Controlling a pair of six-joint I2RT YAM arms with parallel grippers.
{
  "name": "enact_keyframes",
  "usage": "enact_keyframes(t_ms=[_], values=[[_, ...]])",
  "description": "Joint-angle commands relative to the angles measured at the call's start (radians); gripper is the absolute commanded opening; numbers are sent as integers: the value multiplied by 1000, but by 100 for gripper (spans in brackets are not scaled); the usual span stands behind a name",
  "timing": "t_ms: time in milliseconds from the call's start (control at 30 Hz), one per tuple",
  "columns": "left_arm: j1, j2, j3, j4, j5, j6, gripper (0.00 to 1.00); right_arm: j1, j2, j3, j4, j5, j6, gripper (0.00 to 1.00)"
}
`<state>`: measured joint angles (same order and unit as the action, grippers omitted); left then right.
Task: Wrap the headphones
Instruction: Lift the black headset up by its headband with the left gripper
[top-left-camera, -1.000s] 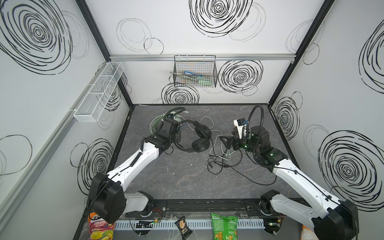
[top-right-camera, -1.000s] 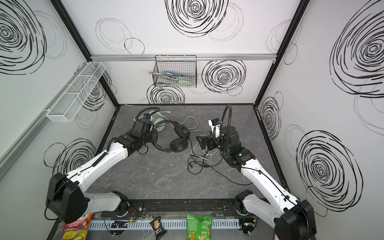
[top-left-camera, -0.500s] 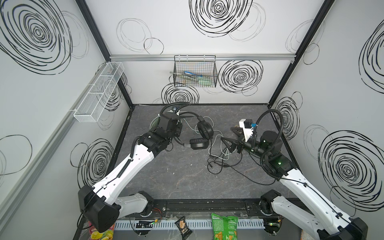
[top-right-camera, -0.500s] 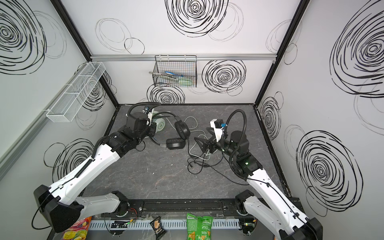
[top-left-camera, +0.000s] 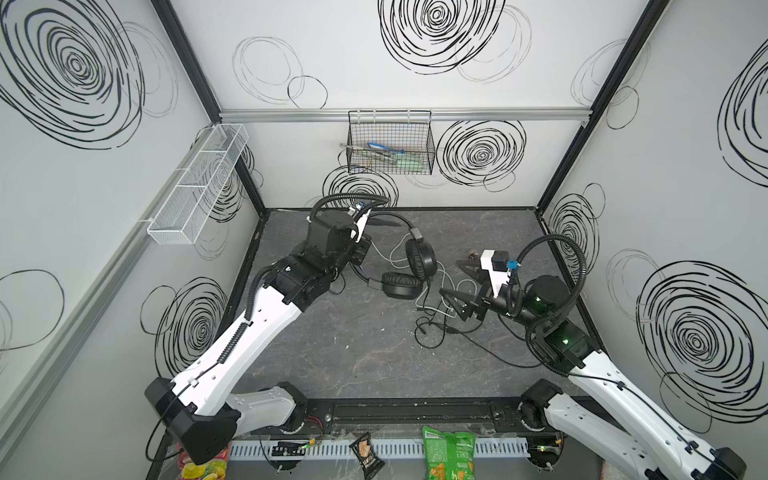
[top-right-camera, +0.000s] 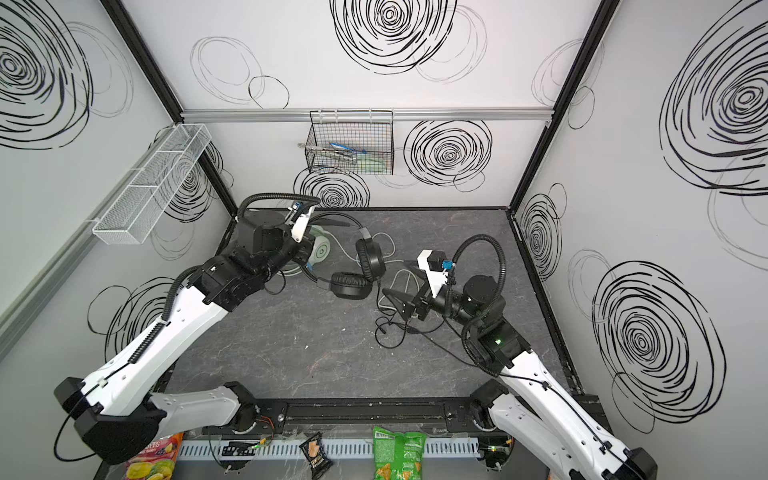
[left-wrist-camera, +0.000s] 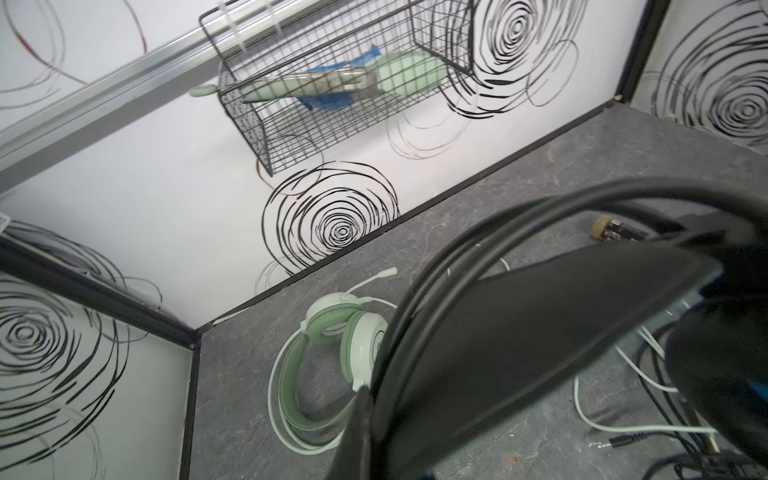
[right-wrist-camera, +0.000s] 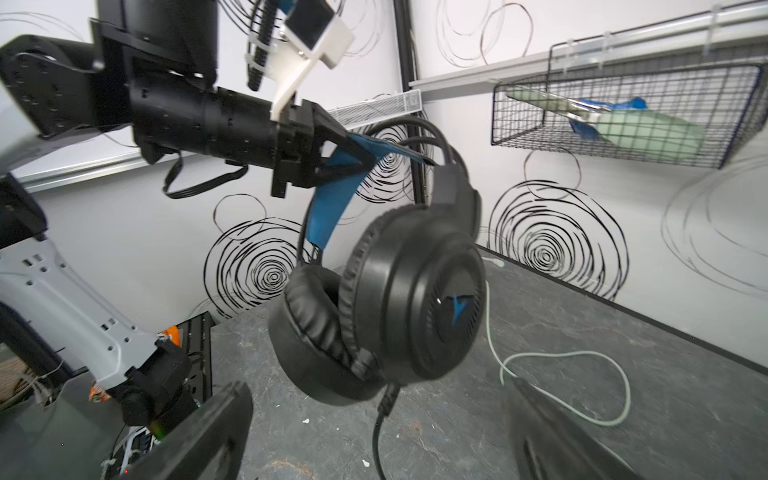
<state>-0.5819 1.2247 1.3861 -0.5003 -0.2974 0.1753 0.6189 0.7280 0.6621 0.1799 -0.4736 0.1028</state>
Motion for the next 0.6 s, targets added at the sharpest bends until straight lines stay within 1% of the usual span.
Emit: enact_keyframes(t_ms=[0,67,200,300,400,567], values=[[-4,-42,68,112,102,59,0,40,-8,9,31,35,-40,97],[-4,-50,82,126,124,82,0,44,7,28,19,34,-42,97],[-6,-29,151,97,99,110,0,45,34,64,3,31,-51,97],[-6,-10,194,82,94,131,0,45,37,60,16,37,-52,97],[-8,-5,205,103,107,158,0,46,37,47,27,48,-43,97],[-19,-1,208,146,75,205,0,50,14,37,4,63,-36,97]])
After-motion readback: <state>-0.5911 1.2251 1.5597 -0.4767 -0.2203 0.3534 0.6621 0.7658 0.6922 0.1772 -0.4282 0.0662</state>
